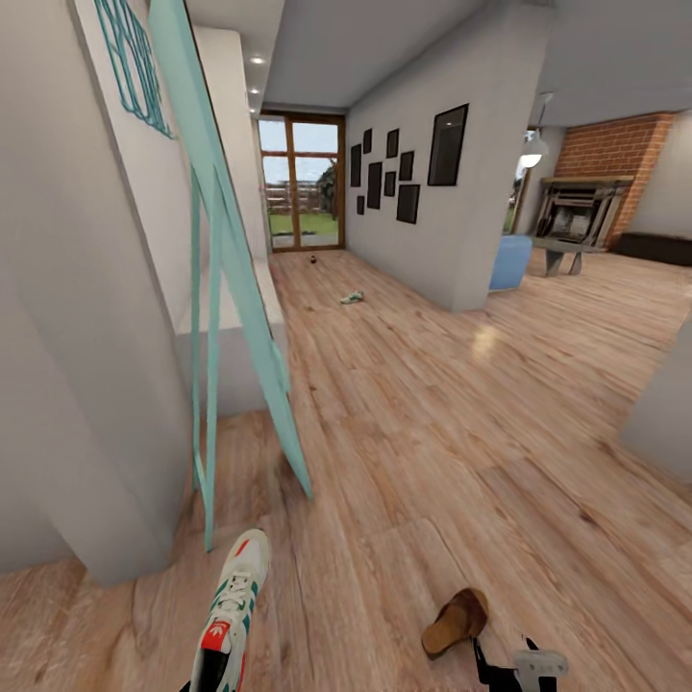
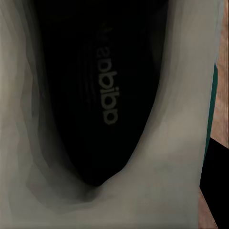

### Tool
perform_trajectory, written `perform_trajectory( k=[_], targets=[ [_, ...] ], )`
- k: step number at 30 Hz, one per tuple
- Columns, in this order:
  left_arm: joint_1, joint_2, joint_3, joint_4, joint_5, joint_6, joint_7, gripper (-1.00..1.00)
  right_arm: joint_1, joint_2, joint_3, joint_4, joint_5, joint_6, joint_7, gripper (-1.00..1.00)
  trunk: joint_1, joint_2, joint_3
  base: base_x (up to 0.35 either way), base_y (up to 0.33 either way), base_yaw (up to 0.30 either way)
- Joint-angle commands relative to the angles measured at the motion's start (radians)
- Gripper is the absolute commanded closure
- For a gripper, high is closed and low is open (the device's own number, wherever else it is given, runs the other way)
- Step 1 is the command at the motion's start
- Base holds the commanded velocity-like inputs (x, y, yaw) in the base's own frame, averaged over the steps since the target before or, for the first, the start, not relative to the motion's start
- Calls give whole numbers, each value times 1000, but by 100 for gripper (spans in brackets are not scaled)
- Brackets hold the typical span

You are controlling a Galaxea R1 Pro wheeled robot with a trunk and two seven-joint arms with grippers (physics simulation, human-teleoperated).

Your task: Pick up the two gym shoes and the two sandals from the corridor floor and place them onto the hallstand (shoe rack) in the corridor, making sure they are on the rack and not on the floor. Arrange them so the two gym shoes are next to each other and the two sandals are next to each other.

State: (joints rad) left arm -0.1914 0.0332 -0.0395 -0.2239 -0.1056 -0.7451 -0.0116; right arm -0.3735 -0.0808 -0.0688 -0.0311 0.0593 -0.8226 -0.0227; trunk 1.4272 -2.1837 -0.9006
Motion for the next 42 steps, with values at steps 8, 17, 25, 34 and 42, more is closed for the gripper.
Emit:
perform_trajectory(
  k=[8,17,25,34,42],
  targets=[
    [0,1,-3,0,-2,-3,2,100,-1,0,-6,1,7,-3,-2,-100,0,0,-4,0,0,-271],
    [0,1,-3,0,0,-2,2,100,-1,0,-6,1,7,-3,-2,-100,0,0,-8,0,0,-271],
    [0,3,-3,0,1,-3,2,100,-1,0,-6,1,7,-3,-2,-100,0,0,-12,0,0,-271],
    [0,2,-3,0,0,-2,2,100,-1,0,-6,1,7,-3,-2,-100,0,0,-16,82,53,-271],
    [0,2,-3,0,0,-2,2,100,-1,0,-6,1,7,-3,-2,-100,0,0,-20,229,211,-271]
  ],
)
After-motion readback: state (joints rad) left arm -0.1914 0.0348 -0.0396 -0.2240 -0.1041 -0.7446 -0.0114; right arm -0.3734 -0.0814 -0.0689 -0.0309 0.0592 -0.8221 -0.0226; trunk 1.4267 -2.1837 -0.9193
